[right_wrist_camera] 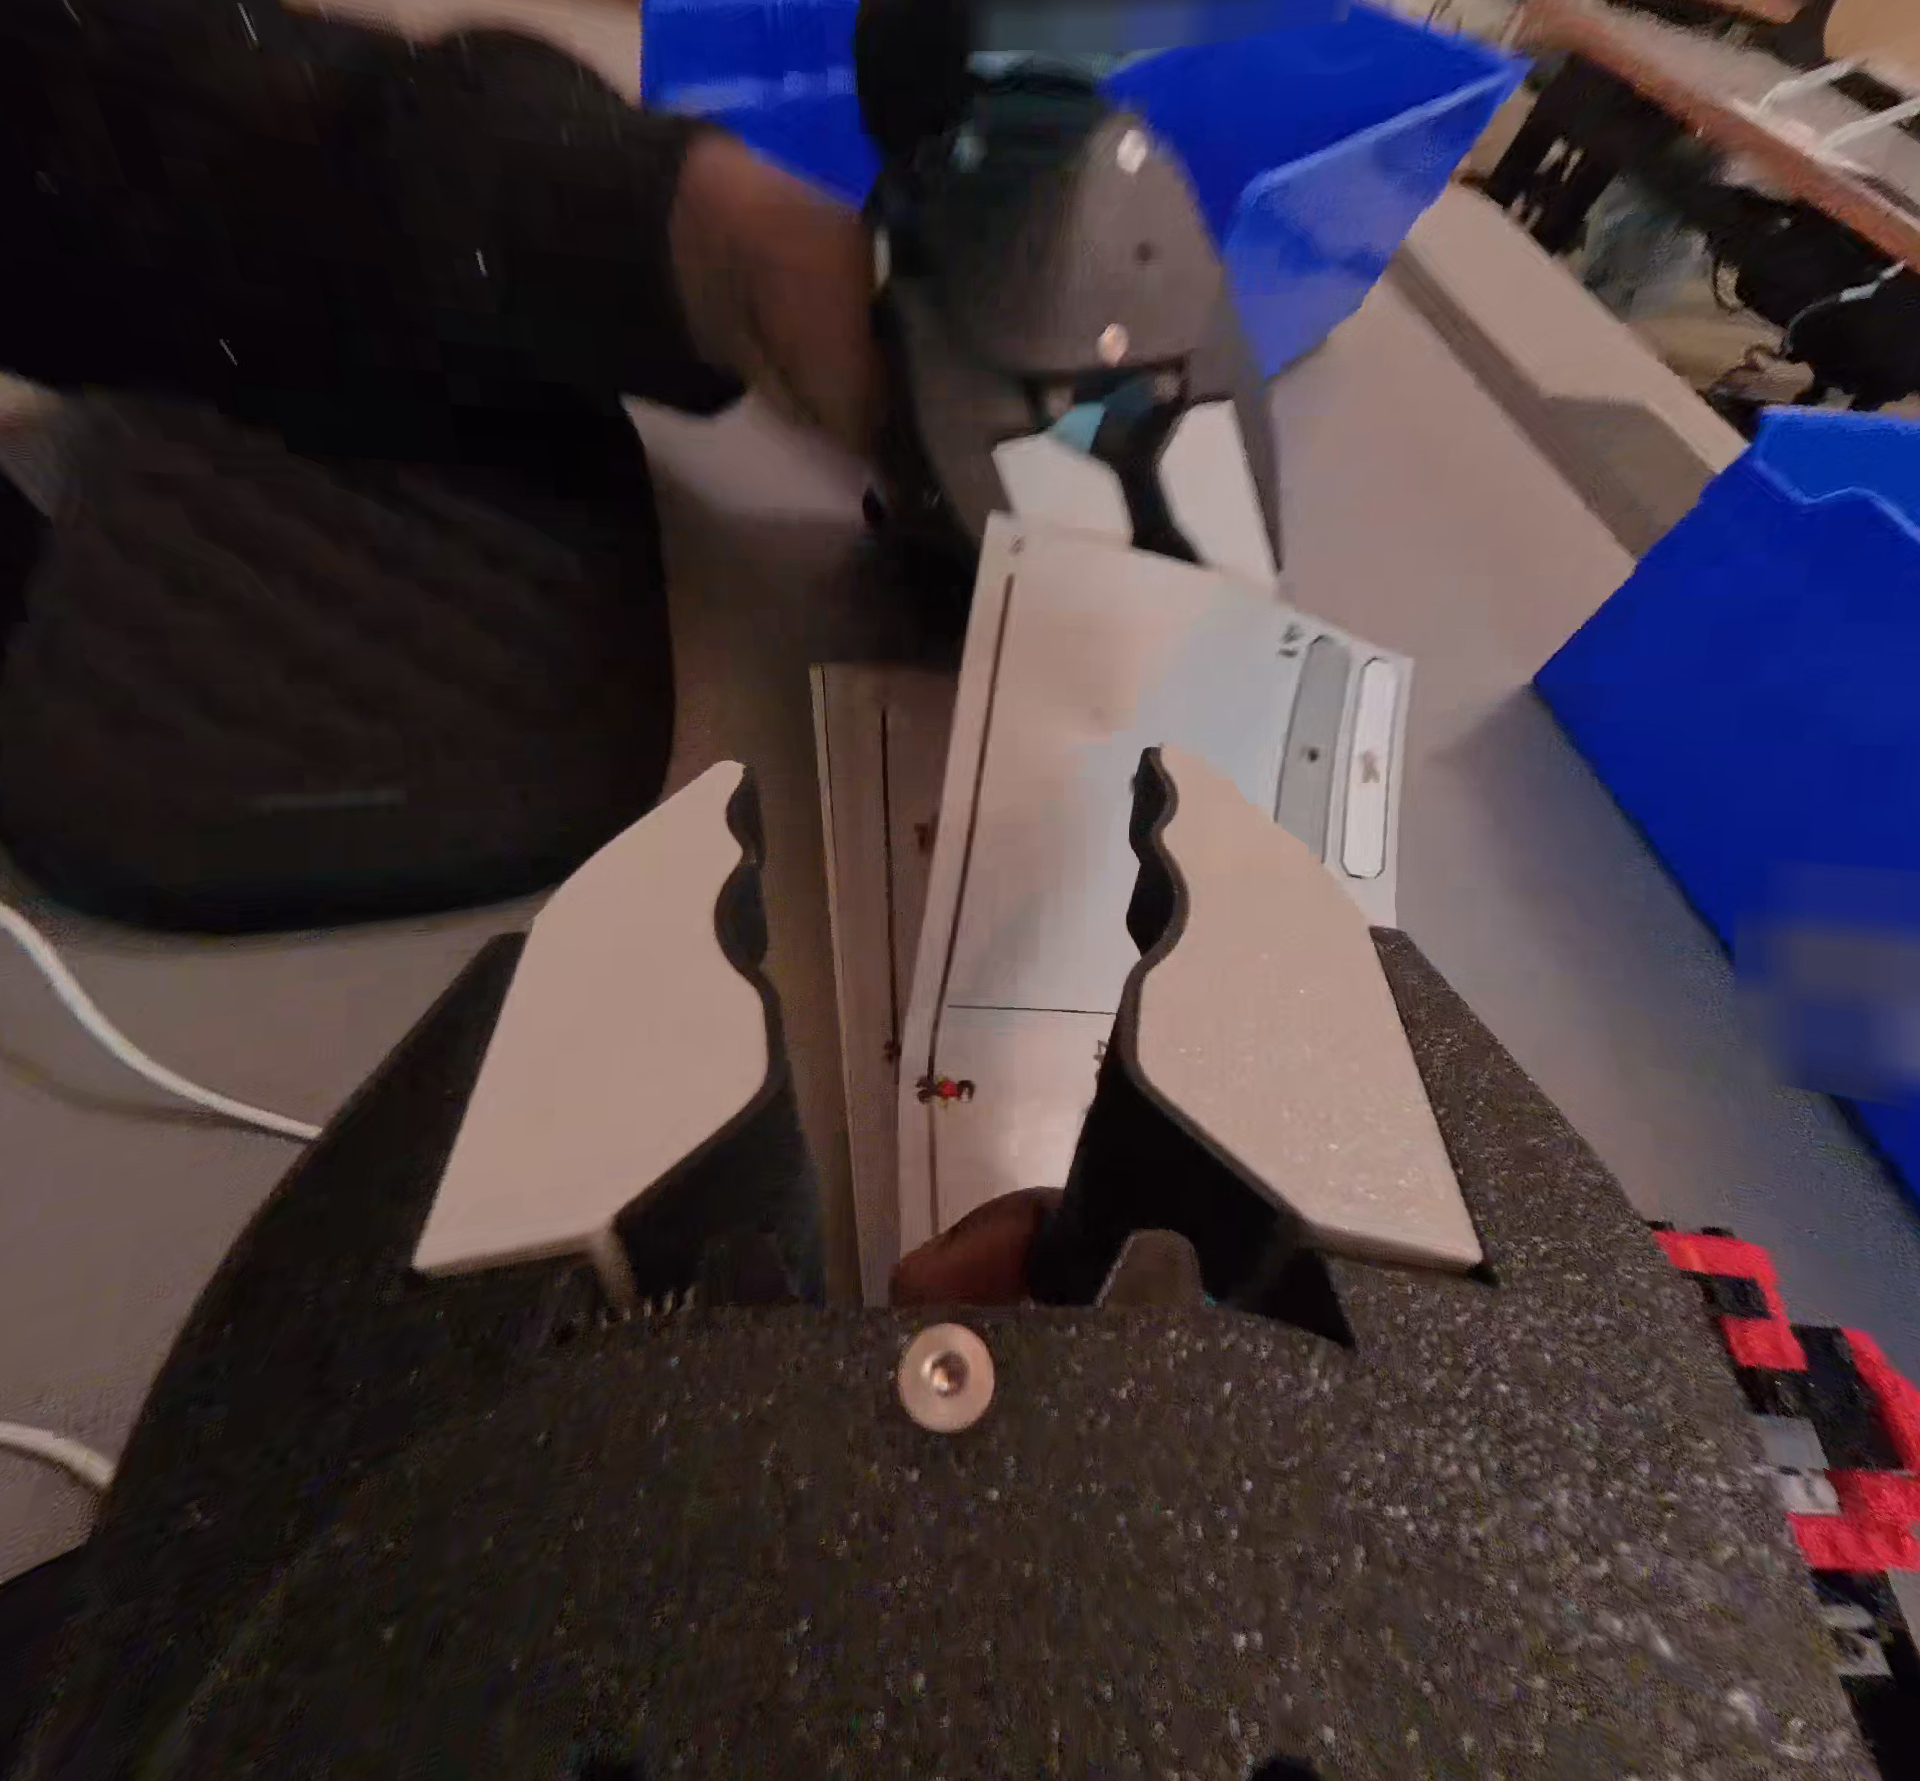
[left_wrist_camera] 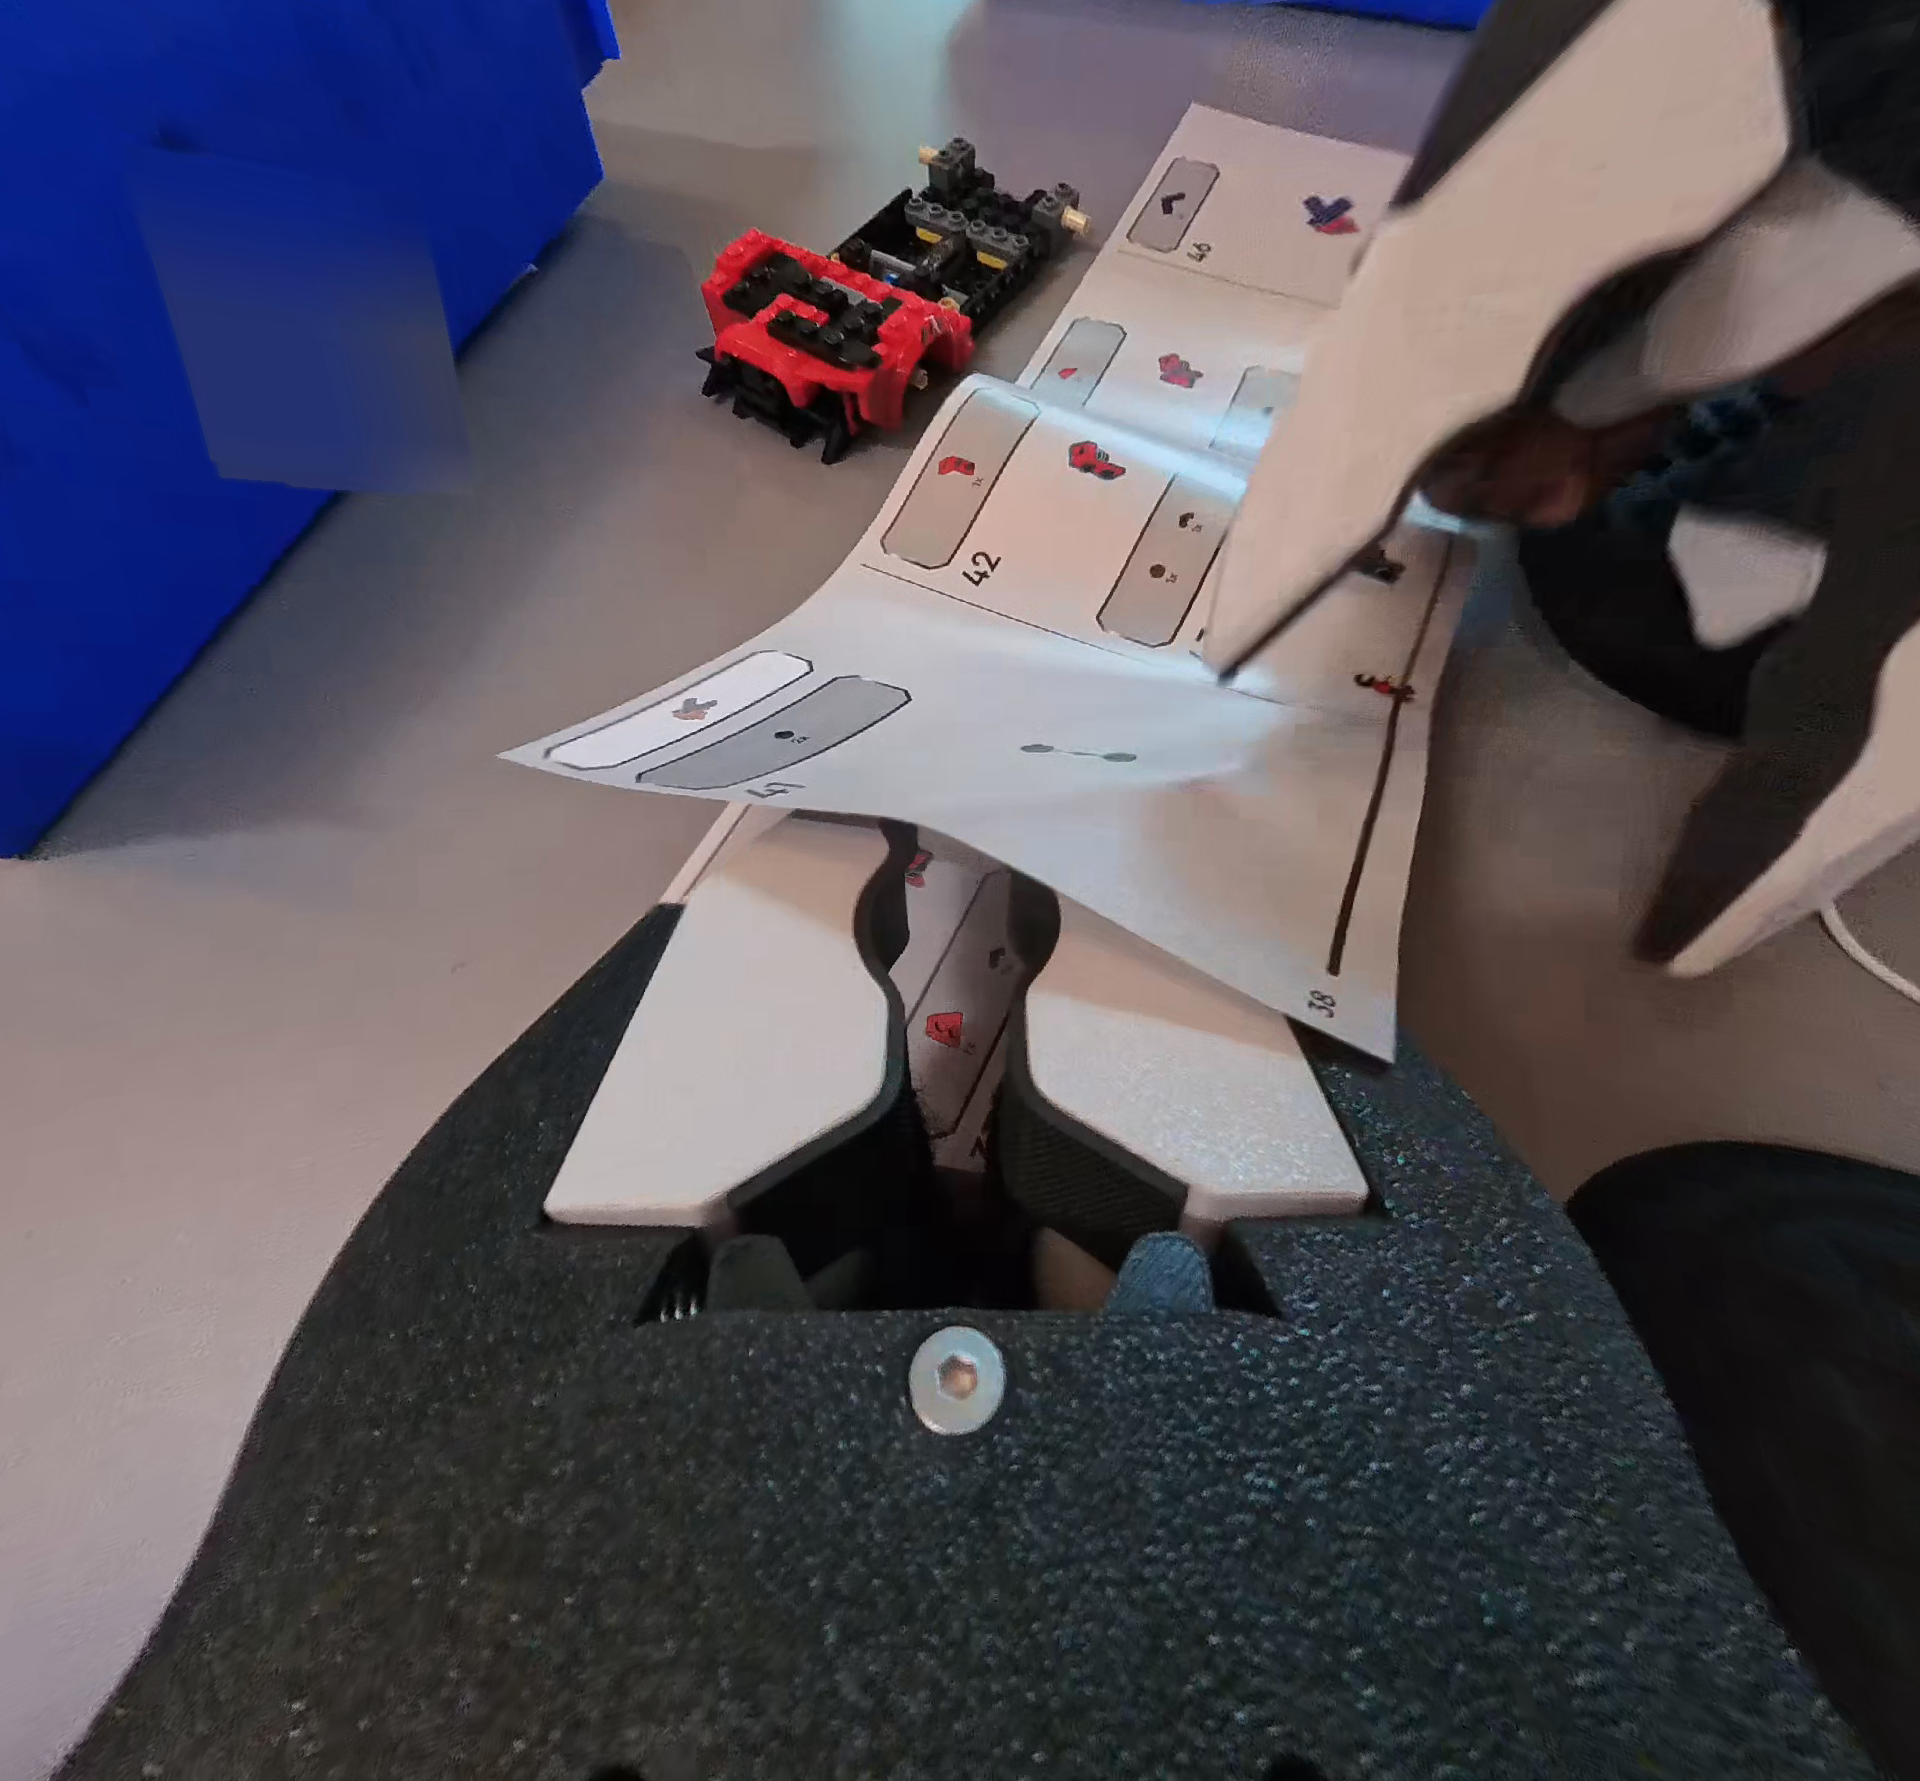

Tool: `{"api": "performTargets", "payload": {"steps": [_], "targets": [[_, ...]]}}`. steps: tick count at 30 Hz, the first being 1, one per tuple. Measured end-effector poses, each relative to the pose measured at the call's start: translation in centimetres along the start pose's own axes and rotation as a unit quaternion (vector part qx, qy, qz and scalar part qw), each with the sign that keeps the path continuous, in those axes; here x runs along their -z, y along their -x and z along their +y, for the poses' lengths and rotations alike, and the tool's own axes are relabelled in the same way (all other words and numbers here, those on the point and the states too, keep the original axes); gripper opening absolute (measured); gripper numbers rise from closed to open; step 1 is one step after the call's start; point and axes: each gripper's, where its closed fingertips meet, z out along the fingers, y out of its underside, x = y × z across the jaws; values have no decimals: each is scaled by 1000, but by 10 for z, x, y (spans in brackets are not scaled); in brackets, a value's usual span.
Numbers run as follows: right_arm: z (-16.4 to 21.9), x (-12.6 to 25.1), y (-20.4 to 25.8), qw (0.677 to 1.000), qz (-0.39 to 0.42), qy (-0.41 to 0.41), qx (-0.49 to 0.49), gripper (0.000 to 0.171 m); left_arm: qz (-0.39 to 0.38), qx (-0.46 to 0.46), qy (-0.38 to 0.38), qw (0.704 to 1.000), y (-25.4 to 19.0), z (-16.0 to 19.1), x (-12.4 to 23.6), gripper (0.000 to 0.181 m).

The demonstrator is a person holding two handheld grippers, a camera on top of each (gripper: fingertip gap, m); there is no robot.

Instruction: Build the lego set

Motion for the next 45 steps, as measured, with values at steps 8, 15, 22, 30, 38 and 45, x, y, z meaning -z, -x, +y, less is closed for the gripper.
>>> {"api": "performTargets", "payload": {"steps": [8,15,22,30,38,45], "targets": [[19,-15,3,993,38,65,90,56,-5,-12,5,1000,-1,1,-2,14],[21,-14,-3,989,62,72,110,53,-6,-14,4,1000,-1,0,-2,14],[21,-11,-11,978,102,85,159,25,-6,-14,5,1000,-1,1,-2,14],[-8,33,-57,982,184,-32,20,2,16,-79,39,996,-9,-1,21,23],[-17,47,-67,978,179,-96,-58,2,44,-86,194,976,-17,43,37,43],[-17,47,-68,977,170,-103,-73,1,72,-132,216,965,-29,51,38,55]]}}
